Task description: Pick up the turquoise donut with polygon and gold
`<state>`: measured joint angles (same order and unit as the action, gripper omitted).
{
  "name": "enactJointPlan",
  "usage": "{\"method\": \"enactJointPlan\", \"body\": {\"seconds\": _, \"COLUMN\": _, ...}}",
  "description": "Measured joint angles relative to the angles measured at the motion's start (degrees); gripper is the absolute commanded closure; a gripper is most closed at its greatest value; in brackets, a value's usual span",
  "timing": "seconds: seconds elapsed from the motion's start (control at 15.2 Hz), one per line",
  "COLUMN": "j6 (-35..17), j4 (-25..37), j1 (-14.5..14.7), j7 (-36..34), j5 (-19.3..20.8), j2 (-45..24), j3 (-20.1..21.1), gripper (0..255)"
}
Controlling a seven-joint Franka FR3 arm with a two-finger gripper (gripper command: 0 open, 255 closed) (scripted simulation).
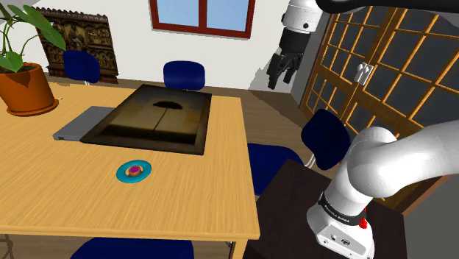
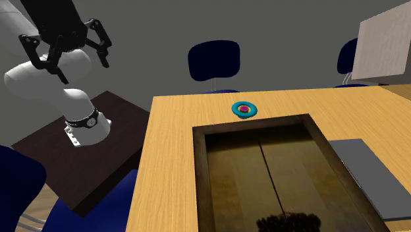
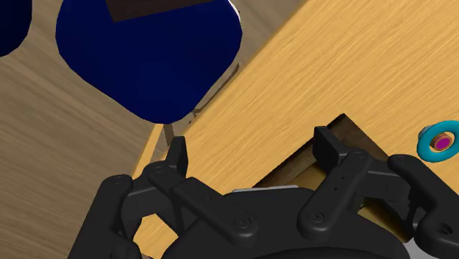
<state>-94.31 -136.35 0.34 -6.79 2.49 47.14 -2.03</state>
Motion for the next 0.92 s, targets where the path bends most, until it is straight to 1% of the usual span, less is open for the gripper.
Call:
{"method": "enactJointPlan", "body": {"seconds": 0.07, "j6": 0.0, "j4": 0.0, "j1": 0.0, "j7": 0.0, "j5": 0.0, "j2": 0.0, "j3": 0.0, "gripper": 0}}
{"method": "enactJointPlan", "body": {"seconds": 0.13, "j6": -1.41, "j4": -1.23, "j1": 0.27, "j7": -0.09, "j5": -0.29, "j2": 0.51, "j3": 0.2, "gripper": 0}}
{"method": "enactJointPlan", "body": {"seconds": 0.33, "j6": -9.35, "j4": -7.88, "j1": 1.63, "j7": -0.1, "j5": -1.56, "j2": 3.34, "j3": 0.97, "gripper": 0}}
{"method": "enactJointPlan", "body": {"seconds": 0.59, "j6": -23.28, "j4": -17.79, "j1": 3.99, "j7": 0.22, "j5": -3.41, "j2": 5.97, "j3": 2.08, "gripper": 0}}
{"method": "enactJointPlan", "body": {"seconds": 0.79, "j6": -33.76, "j4": -23.35, "j1": 6.19, "j7": 0.3, "j5": -4.95, "j2": 6.13, "j3": 3.27, "gripper": 0}}
{"method": "enactJointPlan", "body": {"seconds": 0.92, "j6": -42.46, "j4": -27.58, "j1": 7.87, "j7": 0.26, "j5": -6.05, "j2": 4.99, "j3": 4.26, "gripper": 0}}
